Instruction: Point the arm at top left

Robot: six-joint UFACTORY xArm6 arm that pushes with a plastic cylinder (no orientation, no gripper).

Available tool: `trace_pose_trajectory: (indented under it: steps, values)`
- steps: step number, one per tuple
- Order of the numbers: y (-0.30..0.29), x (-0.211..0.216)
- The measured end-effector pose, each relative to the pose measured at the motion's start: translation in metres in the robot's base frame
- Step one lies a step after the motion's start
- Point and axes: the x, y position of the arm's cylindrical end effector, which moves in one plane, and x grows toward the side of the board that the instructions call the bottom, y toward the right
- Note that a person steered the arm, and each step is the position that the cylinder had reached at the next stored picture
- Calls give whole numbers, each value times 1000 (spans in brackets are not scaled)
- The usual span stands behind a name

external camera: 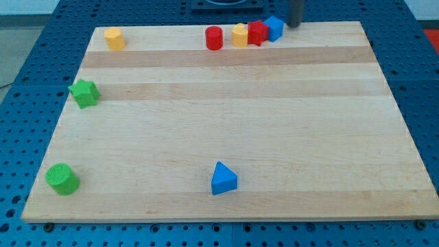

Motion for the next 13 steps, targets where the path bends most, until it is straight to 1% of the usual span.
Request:
trace_pose_trajectory:
  steps: [1,3,4,5,6,7,9,10,12,13]
  values:
    - [22,1]
    - [14,0]
    - [63,10]
    - [109,78]
    - [46,145]
    - [-76,150]
    - [-307,146]
    - [-473,131]
    - [-476,125]
    - [-476,107]
